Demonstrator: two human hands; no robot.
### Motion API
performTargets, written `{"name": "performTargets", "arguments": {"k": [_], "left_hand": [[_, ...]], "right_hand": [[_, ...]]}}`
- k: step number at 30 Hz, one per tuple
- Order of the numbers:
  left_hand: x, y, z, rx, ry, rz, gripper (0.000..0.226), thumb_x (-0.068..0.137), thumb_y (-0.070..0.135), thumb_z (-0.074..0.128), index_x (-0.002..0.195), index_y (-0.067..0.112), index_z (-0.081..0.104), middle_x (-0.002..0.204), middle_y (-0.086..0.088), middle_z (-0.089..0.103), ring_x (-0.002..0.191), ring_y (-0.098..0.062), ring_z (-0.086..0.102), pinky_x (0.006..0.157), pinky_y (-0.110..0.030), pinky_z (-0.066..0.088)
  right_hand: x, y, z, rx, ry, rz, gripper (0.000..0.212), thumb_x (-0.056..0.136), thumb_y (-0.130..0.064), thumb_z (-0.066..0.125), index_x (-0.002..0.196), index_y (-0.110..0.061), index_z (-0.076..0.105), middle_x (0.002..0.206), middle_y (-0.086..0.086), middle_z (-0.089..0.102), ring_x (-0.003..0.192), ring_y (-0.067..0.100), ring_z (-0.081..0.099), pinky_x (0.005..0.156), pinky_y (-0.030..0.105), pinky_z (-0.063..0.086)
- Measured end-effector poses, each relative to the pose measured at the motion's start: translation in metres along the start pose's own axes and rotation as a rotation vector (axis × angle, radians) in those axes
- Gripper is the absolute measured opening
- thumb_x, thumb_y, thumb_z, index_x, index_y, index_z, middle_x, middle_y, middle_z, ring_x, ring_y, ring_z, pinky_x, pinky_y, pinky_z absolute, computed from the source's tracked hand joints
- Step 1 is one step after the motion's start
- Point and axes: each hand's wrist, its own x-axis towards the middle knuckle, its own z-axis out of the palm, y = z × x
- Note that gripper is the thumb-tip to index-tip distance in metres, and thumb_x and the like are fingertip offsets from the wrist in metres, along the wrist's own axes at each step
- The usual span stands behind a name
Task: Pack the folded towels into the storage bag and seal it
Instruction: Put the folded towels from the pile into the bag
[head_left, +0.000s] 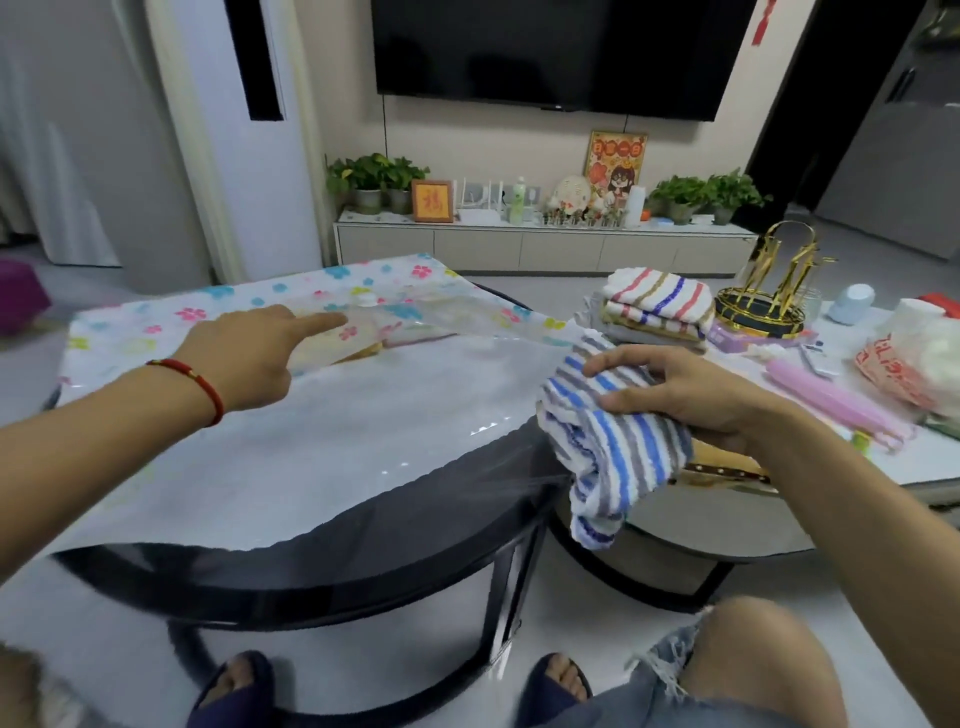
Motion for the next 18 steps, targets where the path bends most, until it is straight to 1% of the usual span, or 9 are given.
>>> {"name": "performTargets", "arguments": {"k": [2,5,8,11,13,14,16,17,18], "left_hand": [[-0.013,-0.019,-0.005,0.000,-0.035,-0.041,0.093,0.080,0.007,0.053,0.148,0.055,0.012,0.109,-0.003,0.059,0.087,-0.027,0.060,0.062,-0.038,0.054],[-0.026,-0.047,-0.018,-0.023,-0.072,-0.111,0.101,0.077,0.005,0.055,0.149,0.056,0.005,0.093,-0.006,0.061,0.073,-0.026,0.059,0.060,-0.039,0.054],[-0.026,-0.068,-0.032,-0.095,-0.021,-0.133,0.106,0.075,-0.003,0.055,0.149,0.055,0.007,0.104,-0.013,0.068,0.072,-0.031,0.061,0.064,-0.044,0.056],[-0.019,-0.079,-0.048,-0.118,0.076,-0.131,0.104,0.073,-0.007,0.053,0.150,0.051,0.014,0.091,-0.017,0.067,0.066,-0.033,0.057,0.061,-0.044,0.054],[-0.015,-0.080,-0.056,-0.099,0.127,-0.119,0.102,0.073,-0.007,0.052,0.150,0.050,0.016,0.086,-0.016,0.065,0.065,-0.032,0.056,0.055,-0.039,0.049],[-0.015,-0.079,-0.059,-0.090,0.141,-0.106,0.101,0.074,-0.007,0.050,0.150,0.050,0.016,0.087,-0.015,0.064,0.066,-0.032,0.056,0.052,-0.037,0.045],[-0.017,-0.079,-0.061,-0.082,0.142,-0.064,0.099,0.076,-0.007,0.046,0.150,0.050,0.015,0.088,-0.013,0.062,0.067,-0.031,0.053,0.050,-0.035,0.037],[-0.019,-0.078,-0.061,-0.088,0.141,-0.045,0.098,0.076,-0.008,0.045,0.150,0.050,0.015,0.087,-0.011,0.061,0.066,-0.030,0.052,0.051,-0.035,0.037],[-0.021,-0.078,-0.061,-0.096,0.145,-0.034,0.097,0.077,-0.008,0.044,0.150,0.050,0.016,0.086,-0.010,0.060,0.066,-0.029,0.051,0.052,-0.037,0.039]], "right_hand": [[0.013,-0.014,0.039,0.069,-0.079,-0.064,0.046,0.072,-0.032,0.090,0.116,-0.030,0.076,0.129,0.010,0.067,0.101,0.035,0.076,0.081,0.044,0.064],[0.051,-0.034,0.105,0.160,-0.159,-0.159,0.033,0.084,-0.021,0.083,0.117,-0.027,0.077,0.131,0.008,0.067,0.107,0.038,0.073,0.091,0.053,0.061],[0.098,-0.064,0.182,0.401,-0.183,-0.240,0.032,0.090,-0.005,0.076,0.120,-0.016,0.075,0.132,0.015,0.069,0.105,0.032,0.075,0.086,0.040,0.063],[0.140,-0.086,0.261,0.560,-0.061,-0.269,0.040,0.093,-0.004,0.074,0.130,-0.014,0.067,0.132,0.013,0.066,0.107,0.030,0.073,0.083,0.038,0.063],[0.161,-0.083,0.304,0.568,-0.034,-0.184,0.045,0.095,-0.008,0.070,0.138,-0.015,0.057,0.136,0.014,0.060,0.103,0.026,0.070,0.073,0.035,0.060],[0.168,-0.079,0.321,0.527,-0.089,-0.110,0.044,0.096,-0.007,0.068,0.137,-0.014,0.054,0.128,0.016,0.061,0.095,0.025,0.068,0.066,0.033,0.057],[0.176,-0.069,0.342,0.248,-0.204,-0.054,0.026,0.093,-0.002,0.061,0.118,-0.007,0.059,0.096,0.016,0.063,0.076,0.024,0.060,0.060,0.031,0.048],[0.183,-0.063,0.347,0.028,-0.202,-0.095,0.018,0.091,-0.003,0.059,0.108,0.000,0.063,0.087,0.014,0.062,0.075,0.025,0.058,0.063,0.032,0.046],[0.190,-0.059,0.351,-0.193,-0.167,-0.162,0.025,0.090,-0.007,0.059,0.111,0.004,0.065,0.092,0.015,0.065,0.083,0.027,0.060,0.071,0.034,0.049]]}}
